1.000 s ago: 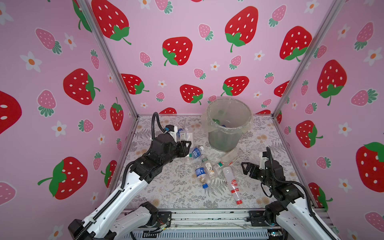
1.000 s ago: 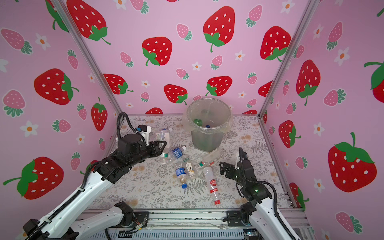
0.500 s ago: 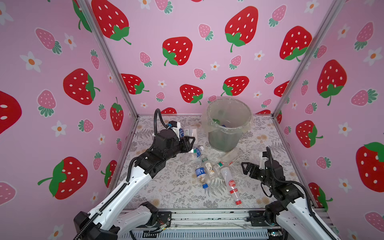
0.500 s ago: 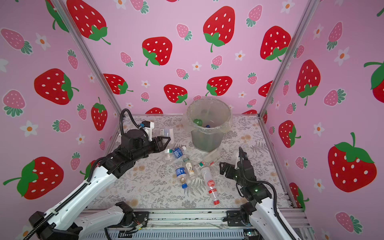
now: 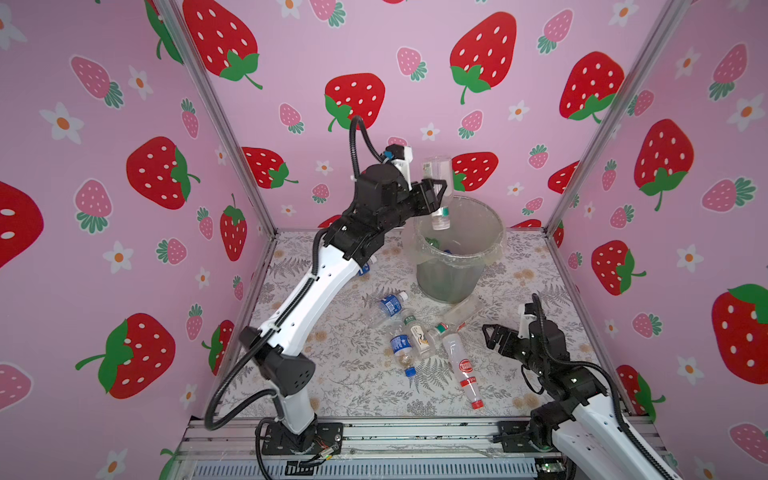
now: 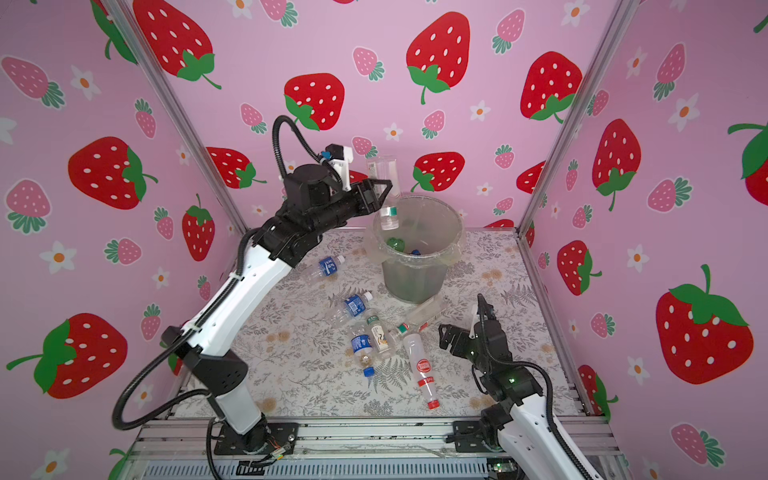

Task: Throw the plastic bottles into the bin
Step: 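Carry the green-labelled bottle over the bin and open the left gripper, then draw the left gripper back from the bin while moving the right gripper toward the pile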

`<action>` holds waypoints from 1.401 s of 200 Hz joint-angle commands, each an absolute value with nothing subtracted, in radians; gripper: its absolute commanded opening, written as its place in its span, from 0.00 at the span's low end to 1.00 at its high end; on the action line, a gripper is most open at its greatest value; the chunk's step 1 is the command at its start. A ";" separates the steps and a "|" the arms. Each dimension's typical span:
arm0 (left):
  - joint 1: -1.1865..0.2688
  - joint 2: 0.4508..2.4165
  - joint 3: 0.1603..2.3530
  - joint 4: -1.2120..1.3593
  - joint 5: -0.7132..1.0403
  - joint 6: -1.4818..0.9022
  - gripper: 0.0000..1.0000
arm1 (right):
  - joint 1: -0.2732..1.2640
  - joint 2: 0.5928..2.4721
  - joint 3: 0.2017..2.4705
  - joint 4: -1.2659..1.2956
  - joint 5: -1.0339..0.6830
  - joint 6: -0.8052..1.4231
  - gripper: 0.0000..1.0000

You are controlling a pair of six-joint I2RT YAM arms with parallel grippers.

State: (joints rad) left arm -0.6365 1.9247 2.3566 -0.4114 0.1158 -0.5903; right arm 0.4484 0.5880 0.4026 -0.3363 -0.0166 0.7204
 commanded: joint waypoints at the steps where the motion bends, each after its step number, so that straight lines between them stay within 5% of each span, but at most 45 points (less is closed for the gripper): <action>1: -0.639 2.122 2.653 -0.691 0.132 -0.611 0.99 | 0.444 0.595 0.412 -0.308 -0.020 0.742 0.99; 16: -0.643 2.111 2.642 -0.687 0.130 -0.607 0.99 | 0.444 0.586 0.417 -0.320 -0.015 0.739 0.99; 57: -0.638 1.821 2.167 -0.439 0.055 -0.592 0.99 | 0.443 0.558 0.415 -0.326 -0.007 0.739 0.99; 154: -0.600 1.417 1.635 -0.485 -0.006 -0.480 0.99 | 0.444 0.577 0.411 -0.358 -0.024 0.701 0.99; 280: -0.335 1.192 1.129 -0.525 0.218 -0.476 0.99 | 0.446 0.616 0.412 -0.353 -0.072 0.672 0.99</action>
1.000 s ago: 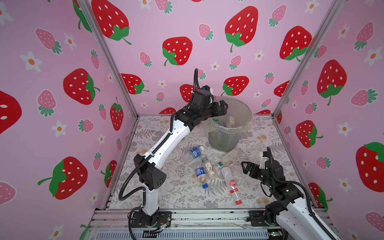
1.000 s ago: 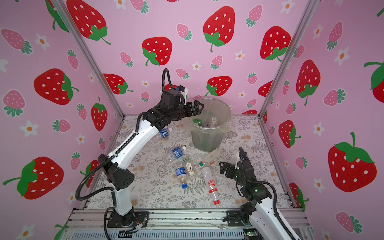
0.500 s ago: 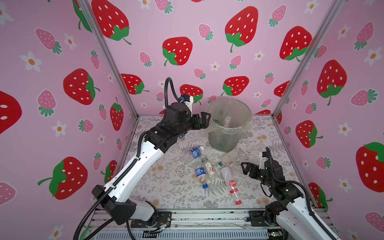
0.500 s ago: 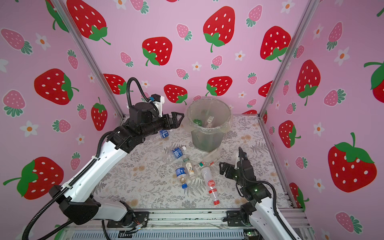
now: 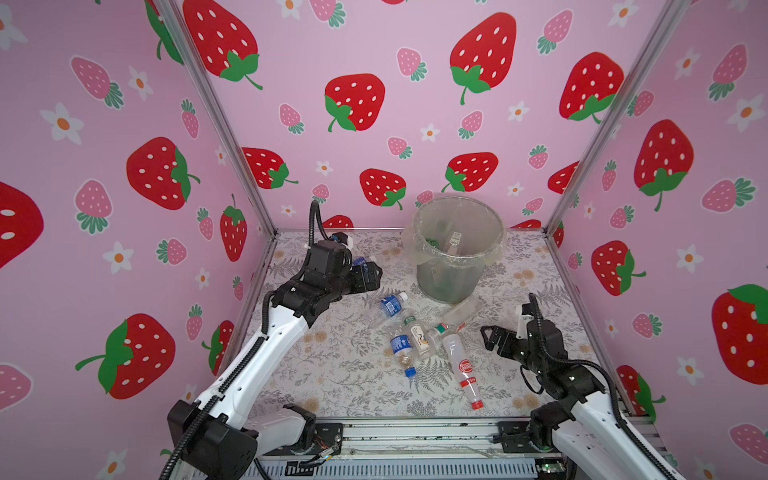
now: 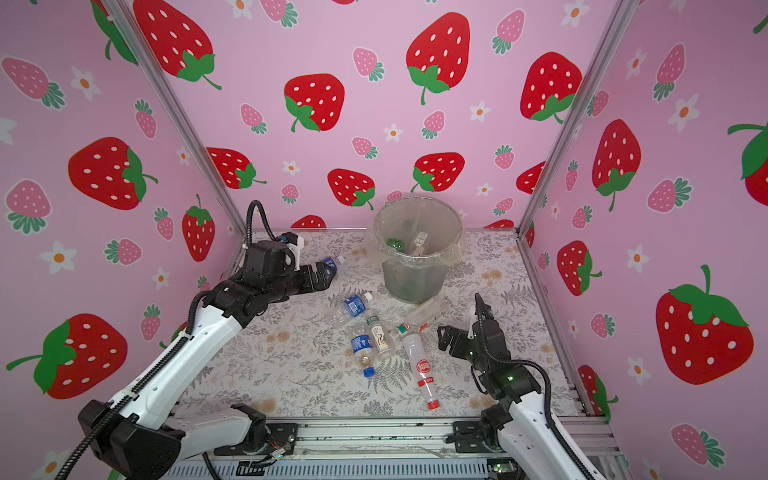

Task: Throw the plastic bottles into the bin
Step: 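Draw the left gripper back from the bin while moving the right gripper toward the pile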

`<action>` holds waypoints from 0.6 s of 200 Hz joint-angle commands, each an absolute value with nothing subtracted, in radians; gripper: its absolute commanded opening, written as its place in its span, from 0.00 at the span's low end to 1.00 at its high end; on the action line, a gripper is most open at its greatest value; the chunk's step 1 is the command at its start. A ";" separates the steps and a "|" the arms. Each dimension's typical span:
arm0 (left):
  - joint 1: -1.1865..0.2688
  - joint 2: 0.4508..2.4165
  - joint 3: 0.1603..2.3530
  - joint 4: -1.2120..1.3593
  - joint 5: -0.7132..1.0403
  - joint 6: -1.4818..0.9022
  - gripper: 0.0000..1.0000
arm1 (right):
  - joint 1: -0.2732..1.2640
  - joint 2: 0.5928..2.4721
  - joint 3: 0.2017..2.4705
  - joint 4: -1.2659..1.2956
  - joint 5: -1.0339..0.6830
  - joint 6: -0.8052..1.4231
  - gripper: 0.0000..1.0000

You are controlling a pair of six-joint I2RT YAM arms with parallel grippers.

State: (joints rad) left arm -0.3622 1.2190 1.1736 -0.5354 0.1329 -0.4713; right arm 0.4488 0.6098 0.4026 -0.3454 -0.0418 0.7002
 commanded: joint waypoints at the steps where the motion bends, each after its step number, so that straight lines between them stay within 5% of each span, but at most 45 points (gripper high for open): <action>1: -0.334 1.191 1.128 -0.527 0.219 -0.475 0.99 | 0.446 0.617 0.413 -0.354 -0.071 0.672 0.99; 120: -0.273 1.148 1.053 -0.615 0.241 -0.385 0.99 | 0.595 0.649 0.419 -0.378 0.043 0.713 0.99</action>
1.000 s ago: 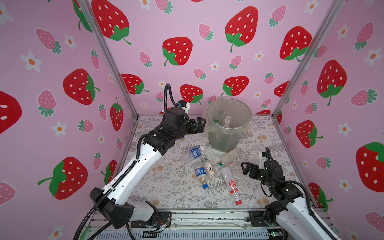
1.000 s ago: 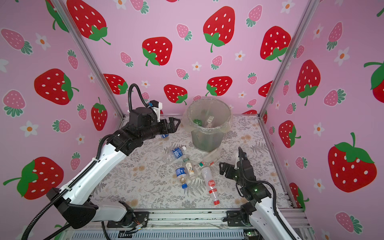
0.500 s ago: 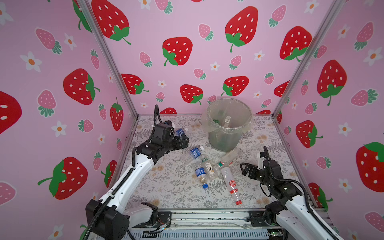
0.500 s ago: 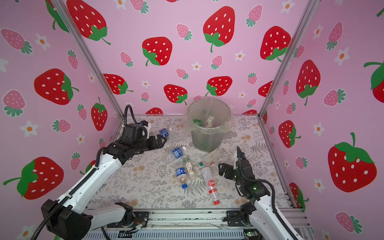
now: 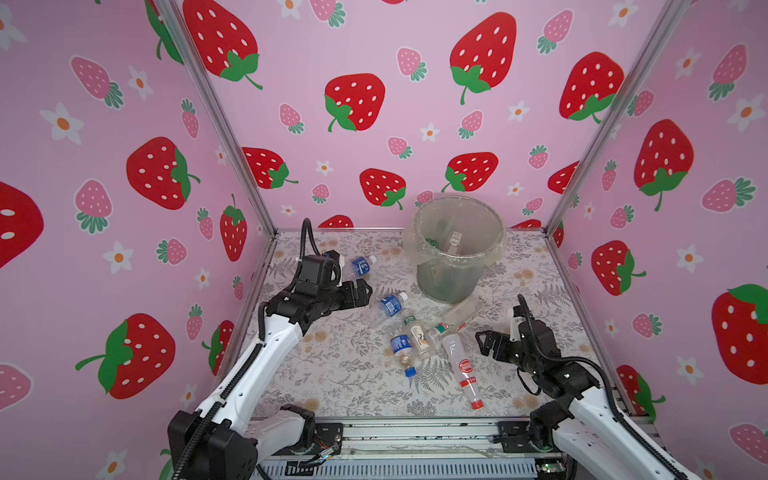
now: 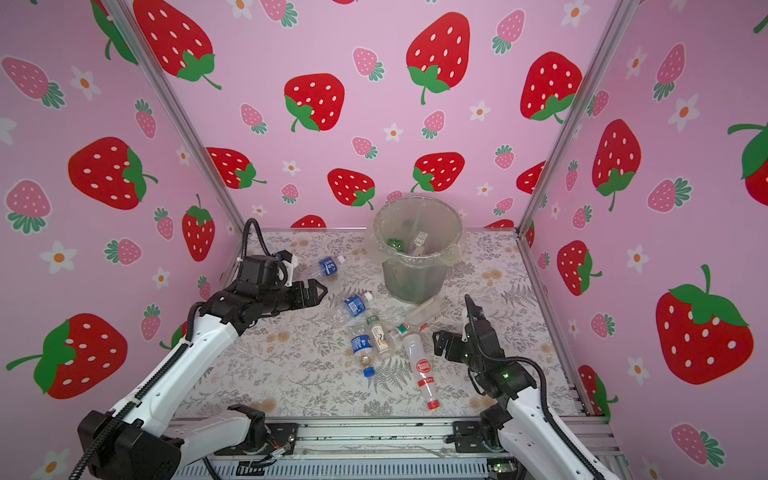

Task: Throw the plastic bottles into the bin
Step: 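Draw the left gripper back from the bin while moving the right gripper toward the pile, then lower the right gripper onto the clear bottle with red label and cap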

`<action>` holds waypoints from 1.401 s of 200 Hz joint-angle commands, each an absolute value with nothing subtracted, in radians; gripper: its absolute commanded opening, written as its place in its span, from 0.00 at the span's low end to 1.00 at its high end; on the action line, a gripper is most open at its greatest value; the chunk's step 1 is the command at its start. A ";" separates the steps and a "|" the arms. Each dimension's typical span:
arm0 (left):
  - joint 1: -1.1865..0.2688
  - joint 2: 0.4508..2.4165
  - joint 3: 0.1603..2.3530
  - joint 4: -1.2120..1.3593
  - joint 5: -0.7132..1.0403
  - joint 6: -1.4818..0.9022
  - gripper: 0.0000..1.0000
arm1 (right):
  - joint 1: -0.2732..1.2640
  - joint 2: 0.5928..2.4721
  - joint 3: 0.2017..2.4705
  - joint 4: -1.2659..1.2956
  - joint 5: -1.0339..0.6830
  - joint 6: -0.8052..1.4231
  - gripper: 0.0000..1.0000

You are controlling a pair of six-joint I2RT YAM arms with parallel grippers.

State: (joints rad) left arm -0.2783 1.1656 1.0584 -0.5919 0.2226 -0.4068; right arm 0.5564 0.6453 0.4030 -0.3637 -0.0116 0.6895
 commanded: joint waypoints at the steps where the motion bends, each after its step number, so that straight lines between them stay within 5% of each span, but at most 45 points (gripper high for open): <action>1: -0.272 1.148 1.053 -0.616 0.239 -0.383 0.99 | 0.597 0.650 0.420 -0.378 0.045 0.713 0.99; 280: -0.271 1.129 1.047 -0.653 0.184 -0.364 0.99 | 1.075 0.808 0.371 -0.408 0.223 0.898 0.97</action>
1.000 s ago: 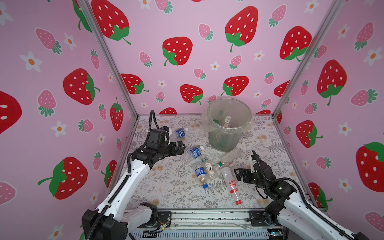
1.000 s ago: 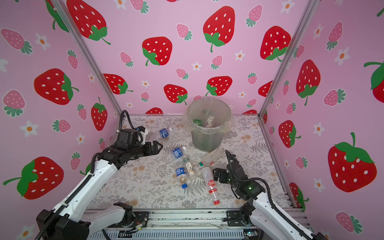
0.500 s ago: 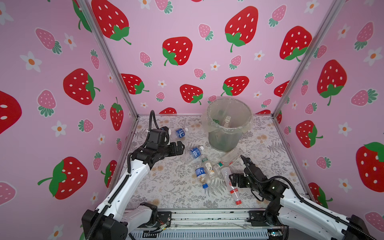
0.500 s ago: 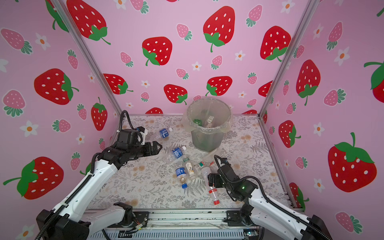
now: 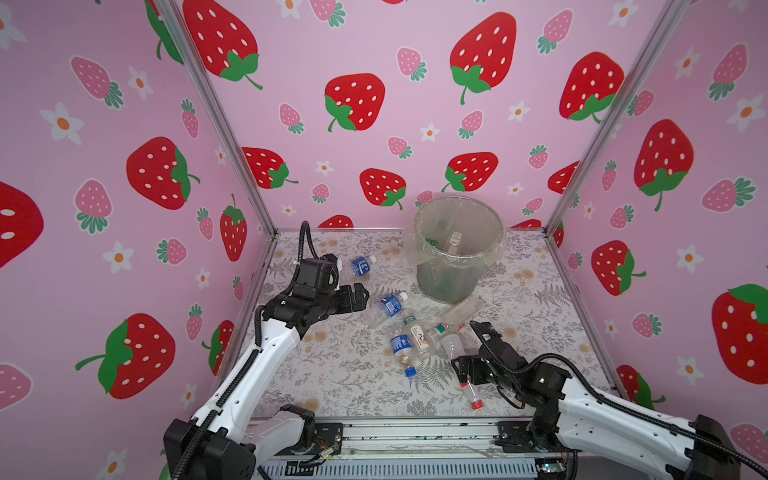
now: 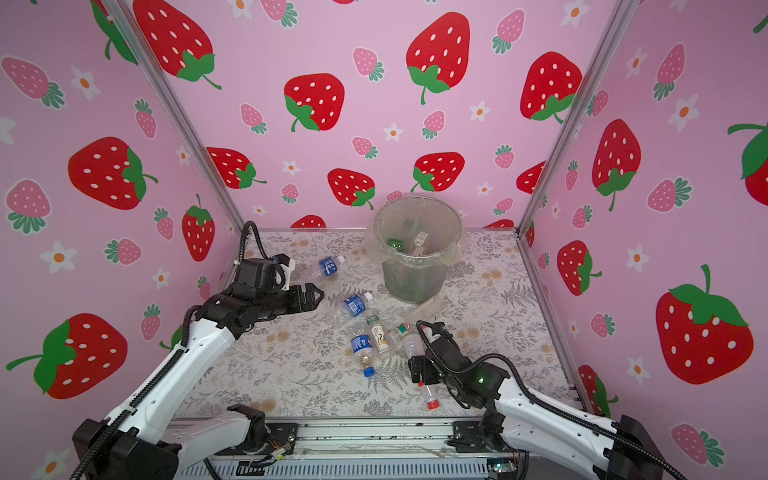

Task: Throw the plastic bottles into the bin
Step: 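Lower the right gripper onto the clear bottle with red label and cap, then close the right gripper on the red-labelled bottle and lift it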

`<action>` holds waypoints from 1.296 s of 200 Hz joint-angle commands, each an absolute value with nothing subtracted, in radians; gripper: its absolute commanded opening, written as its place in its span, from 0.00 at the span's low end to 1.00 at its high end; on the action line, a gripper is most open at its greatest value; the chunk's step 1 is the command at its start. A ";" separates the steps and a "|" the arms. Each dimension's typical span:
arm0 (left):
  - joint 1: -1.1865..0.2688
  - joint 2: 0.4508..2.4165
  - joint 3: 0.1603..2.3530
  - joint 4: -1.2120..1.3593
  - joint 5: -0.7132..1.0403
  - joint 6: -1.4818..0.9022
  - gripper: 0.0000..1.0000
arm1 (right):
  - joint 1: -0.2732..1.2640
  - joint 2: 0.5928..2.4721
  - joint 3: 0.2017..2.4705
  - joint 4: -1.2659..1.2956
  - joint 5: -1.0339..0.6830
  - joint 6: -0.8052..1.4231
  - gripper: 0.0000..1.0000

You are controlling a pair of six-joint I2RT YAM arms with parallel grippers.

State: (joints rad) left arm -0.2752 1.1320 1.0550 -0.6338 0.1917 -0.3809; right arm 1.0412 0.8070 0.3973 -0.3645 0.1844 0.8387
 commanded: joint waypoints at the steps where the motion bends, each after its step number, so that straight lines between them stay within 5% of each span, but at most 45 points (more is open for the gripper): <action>1: -0.270 1.130 1.047 -0.653 0.184 -0.364 0.99 | 1.076 0.810 0.371 -0.410 0.223 0.898 0.97; 259: -0.271 1.126 1.049 -0.659 0.166 -0.362 0.99 | 1.197 0.962 0.317 -0.336 0.250 0.959 0.67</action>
State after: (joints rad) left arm -0.2749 1.1320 1.0550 -0.6388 0.1825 -0.3706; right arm 1.1893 0.9508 0.3294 -0.3454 0.2340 0.9451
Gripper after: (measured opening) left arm 0.990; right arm 0.679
